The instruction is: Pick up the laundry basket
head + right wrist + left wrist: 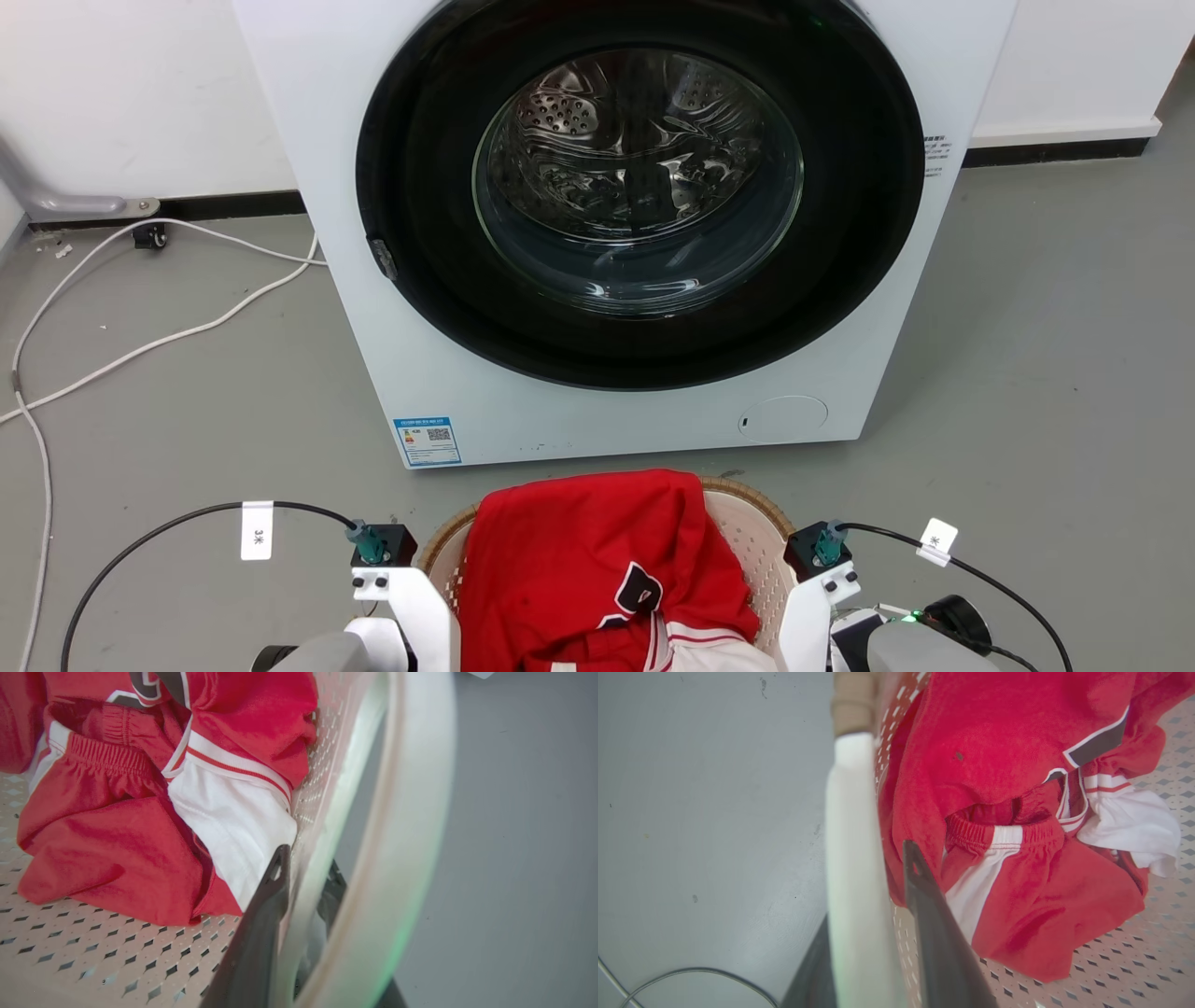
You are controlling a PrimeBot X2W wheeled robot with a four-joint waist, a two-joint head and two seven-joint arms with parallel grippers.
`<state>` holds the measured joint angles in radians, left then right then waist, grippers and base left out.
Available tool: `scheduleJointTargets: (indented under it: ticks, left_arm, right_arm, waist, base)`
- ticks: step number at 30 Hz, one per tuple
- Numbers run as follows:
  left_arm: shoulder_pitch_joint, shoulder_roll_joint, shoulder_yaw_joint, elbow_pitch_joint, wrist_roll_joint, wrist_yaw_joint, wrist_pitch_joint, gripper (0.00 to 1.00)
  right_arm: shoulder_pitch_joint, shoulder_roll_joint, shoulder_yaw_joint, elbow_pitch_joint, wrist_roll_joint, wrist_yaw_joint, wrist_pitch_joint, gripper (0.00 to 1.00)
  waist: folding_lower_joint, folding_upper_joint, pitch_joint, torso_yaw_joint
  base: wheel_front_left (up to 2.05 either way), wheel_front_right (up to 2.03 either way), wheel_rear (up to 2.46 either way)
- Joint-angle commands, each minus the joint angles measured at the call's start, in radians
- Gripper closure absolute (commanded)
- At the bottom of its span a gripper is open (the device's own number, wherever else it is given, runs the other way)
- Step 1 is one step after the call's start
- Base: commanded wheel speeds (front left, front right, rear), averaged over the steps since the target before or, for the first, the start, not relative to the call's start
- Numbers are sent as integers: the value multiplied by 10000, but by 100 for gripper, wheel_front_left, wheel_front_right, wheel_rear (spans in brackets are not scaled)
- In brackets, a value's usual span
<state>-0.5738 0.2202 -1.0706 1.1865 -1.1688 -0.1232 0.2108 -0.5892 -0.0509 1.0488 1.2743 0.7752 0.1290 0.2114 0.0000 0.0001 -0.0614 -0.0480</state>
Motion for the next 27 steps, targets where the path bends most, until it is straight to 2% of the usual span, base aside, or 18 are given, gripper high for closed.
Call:
scheduleJointTargets:
  ticks: [1,27]
  left_arm:
    - [88,5,-82,-20,11,-123,0,100]
    - [38,54,-543,28,-465,-123,-52,100]
  right_arm:
    - [-195,11,67,-15,-27,32,-87,100]
    - [-229,12,586,65,400,32,-149,100]
  waist:
    - [0,-1,0,2]
    - [0,-1,19,10]
  base:
    - [0,0,0]
    - [0,0,0]
